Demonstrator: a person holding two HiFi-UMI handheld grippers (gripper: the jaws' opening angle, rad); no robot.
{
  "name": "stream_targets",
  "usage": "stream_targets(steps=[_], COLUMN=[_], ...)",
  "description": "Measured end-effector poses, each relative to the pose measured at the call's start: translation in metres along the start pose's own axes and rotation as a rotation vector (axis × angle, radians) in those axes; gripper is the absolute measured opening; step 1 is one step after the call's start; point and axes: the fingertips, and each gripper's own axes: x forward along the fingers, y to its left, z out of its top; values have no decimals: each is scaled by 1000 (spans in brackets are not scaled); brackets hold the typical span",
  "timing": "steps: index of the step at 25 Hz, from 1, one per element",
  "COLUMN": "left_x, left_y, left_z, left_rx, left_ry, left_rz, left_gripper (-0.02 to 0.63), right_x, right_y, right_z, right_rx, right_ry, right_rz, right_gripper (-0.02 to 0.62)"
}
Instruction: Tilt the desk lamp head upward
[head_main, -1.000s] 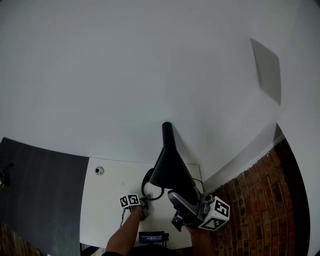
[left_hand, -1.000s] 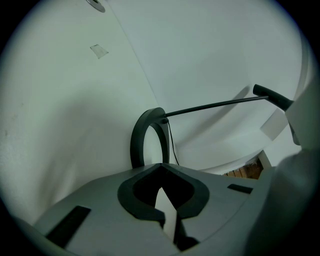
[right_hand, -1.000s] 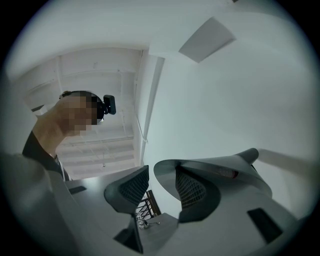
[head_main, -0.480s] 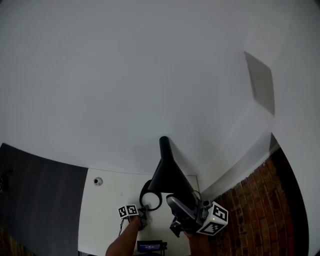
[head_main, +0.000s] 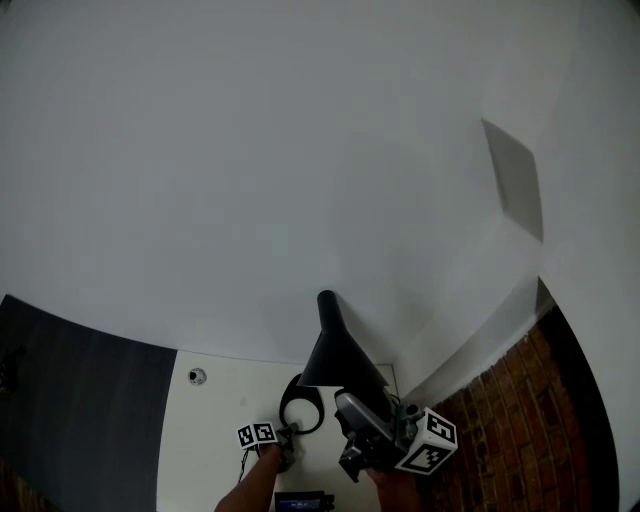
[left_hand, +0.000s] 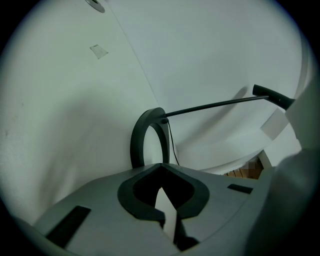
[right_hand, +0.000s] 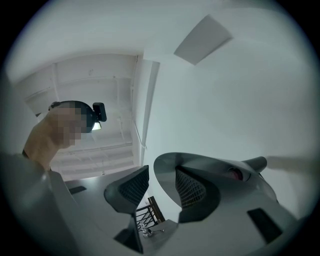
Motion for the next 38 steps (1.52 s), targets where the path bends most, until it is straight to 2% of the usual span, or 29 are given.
stream_targets(steps=[16,38], left_x=[-1,-1], left_y=[-2,-2], left_z=[0,-2], left_rx=[-11,-10], left_ry=[-1,-1], left_rz=[2,7], left_gripper=[12,12], right_x=[16,31], right_y=[-5,-9], right_z=[22,39], right_rx=[72,89], right_ry=[-49,-48], right_rz=[-4,9], right_gripper=[173,173])
